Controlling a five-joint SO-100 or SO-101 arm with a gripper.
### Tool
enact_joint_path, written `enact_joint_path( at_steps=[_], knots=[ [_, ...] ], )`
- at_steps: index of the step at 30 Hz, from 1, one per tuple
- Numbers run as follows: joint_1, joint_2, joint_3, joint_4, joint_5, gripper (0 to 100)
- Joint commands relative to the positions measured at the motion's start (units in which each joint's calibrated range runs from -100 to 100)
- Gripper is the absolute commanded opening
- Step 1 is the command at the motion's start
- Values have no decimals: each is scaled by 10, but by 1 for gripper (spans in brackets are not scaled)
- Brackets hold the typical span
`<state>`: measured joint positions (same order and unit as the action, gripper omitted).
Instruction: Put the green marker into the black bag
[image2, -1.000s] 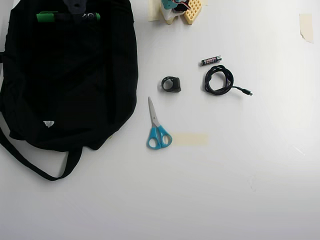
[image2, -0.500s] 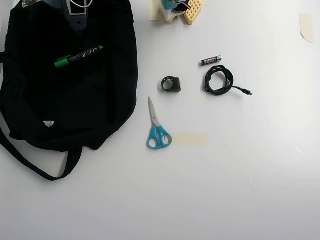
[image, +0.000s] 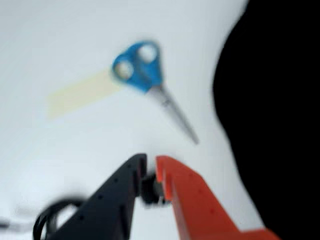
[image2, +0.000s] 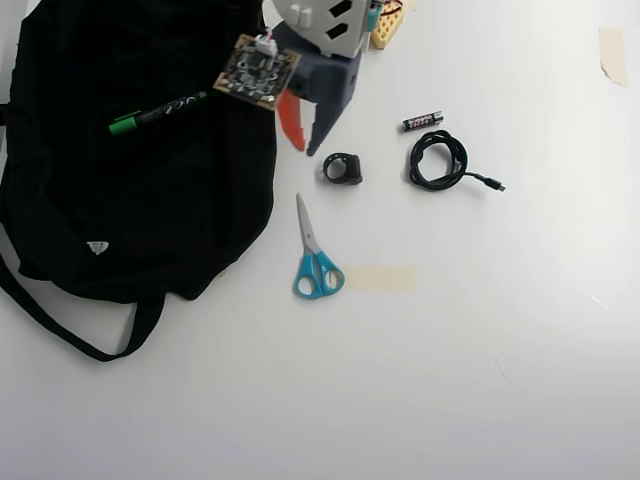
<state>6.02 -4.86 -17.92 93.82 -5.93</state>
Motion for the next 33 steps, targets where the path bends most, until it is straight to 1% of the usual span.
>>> enact_joint_path(
  at_steps=[1,4,9,14,19,26,30,33],
  knots=[
    [-26,-44,-19,43,1,2],
    [-37,-67,2,53,1,2],
    [-41,-136,124,31,1,2],
    [-62,-205,261,-48,1,2],
    [-74,-304,469,-166,1,2],
    [-86,-485,777,-344,2,2],
    [-98,-538,867,-388,2,2],
    [-104,-576,915,-395,2,2]
  ],
)
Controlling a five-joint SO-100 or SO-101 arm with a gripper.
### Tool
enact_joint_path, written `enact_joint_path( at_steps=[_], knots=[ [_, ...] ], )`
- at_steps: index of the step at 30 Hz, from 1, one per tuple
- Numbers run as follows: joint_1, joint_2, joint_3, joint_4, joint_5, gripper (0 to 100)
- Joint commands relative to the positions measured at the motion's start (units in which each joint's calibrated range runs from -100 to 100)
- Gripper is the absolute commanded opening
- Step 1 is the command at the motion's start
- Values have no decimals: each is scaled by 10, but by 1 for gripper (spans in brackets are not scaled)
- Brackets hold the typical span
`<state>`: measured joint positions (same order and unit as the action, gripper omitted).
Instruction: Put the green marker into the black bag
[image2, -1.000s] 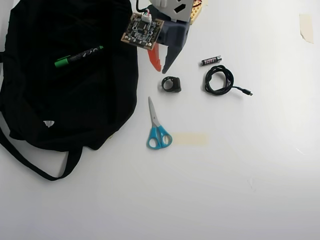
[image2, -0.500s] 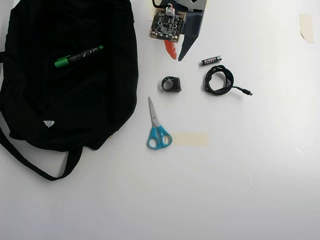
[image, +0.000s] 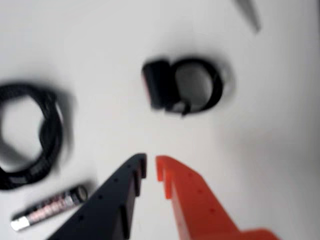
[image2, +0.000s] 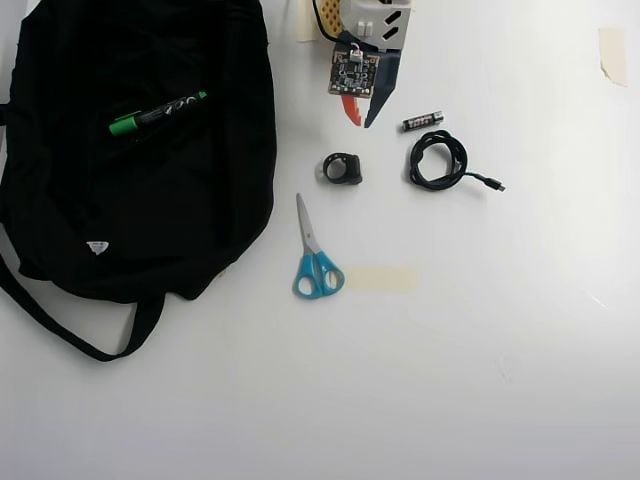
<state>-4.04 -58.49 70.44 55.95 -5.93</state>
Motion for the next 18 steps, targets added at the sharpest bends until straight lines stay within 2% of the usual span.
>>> enact_joint_path(
  at_steps=[1,9,18],
  knots=[
    [-4,-53,46,-16,2,2],
    [-4,-194,166,-16,2,2],
    [-2,-269,248,-13,2,2]
  ],
)
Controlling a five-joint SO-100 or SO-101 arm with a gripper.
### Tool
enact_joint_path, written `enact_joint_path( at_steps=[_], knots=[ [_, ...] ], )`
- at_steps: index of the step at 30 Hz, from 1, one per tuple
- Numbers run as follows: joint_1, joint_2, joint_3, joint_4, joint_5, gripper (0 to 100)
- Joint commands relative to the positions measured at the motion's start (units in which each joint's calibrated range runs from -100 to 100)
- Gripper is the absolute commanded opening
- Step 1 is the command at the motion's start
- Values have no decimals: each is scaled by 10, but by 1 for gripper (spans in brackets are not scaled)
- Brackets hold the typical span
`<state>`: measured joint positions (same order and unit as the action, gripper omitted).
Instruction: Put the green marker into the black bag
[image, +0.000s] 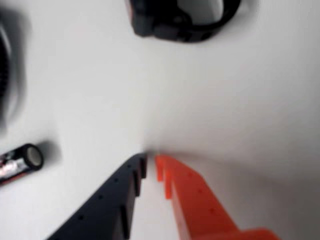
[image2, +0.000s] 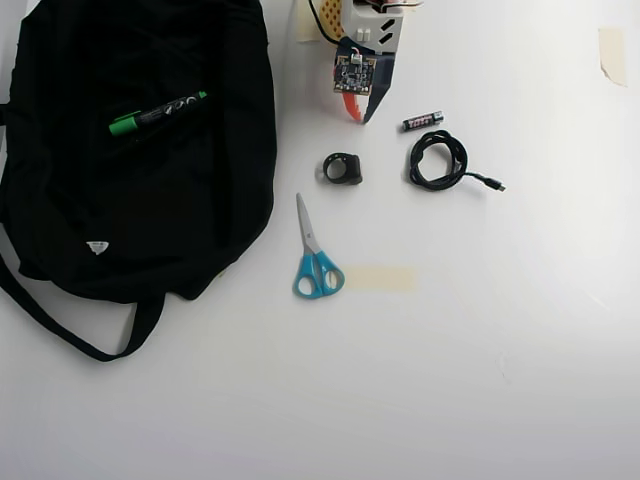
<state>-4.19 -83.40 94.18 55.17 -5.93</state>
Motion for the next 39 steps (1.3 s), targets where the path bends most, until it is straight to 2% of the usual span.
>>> enact_joint_path(
  at_steps=[1,5,14,21,39],
  knots=[
    [-2,-33,20,-2,2,2],
    [-3,-91,55,21,3,2],
    [-14,-160,52,163,3,2],
    [-43,-162,51,163,2,2],
    [-39,-159,51,159,2,2]
  ],
)
